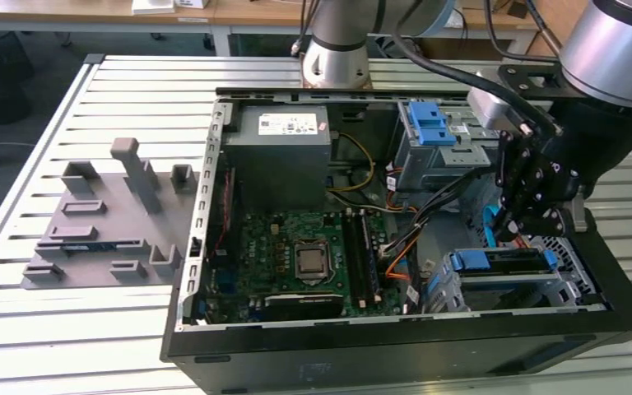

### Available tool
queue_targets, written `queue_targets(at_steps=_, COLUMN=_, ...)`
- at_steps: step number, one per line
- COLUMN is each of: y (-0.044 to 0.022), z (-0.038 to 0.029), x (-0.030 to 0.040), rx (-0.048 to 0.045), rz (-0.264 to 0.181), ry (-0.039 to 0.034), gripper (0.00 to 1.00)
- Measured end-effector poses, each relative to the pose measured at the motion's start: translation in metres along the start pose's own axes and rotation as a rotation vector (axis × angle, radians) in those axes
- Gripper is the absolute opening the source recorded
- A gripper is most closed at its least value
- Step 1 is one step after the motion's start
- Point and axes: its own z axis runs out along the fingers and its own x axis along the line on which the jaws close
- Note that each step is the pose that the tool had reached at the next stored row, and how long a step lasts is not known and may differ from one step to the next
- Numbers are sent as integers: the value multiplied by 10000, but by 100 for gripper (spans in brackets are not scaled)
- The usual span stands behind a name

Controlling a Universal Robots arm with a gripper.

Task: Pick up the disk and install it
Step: 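Insert the second disk wire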

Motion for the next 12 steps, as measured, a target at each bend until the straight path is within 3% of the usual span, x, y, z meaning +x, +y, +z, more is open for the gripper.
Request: queue_targets(at_steps=12, y=-3, z=21, x=62, rx=0, rz=0, ry=-9, gripper=16)
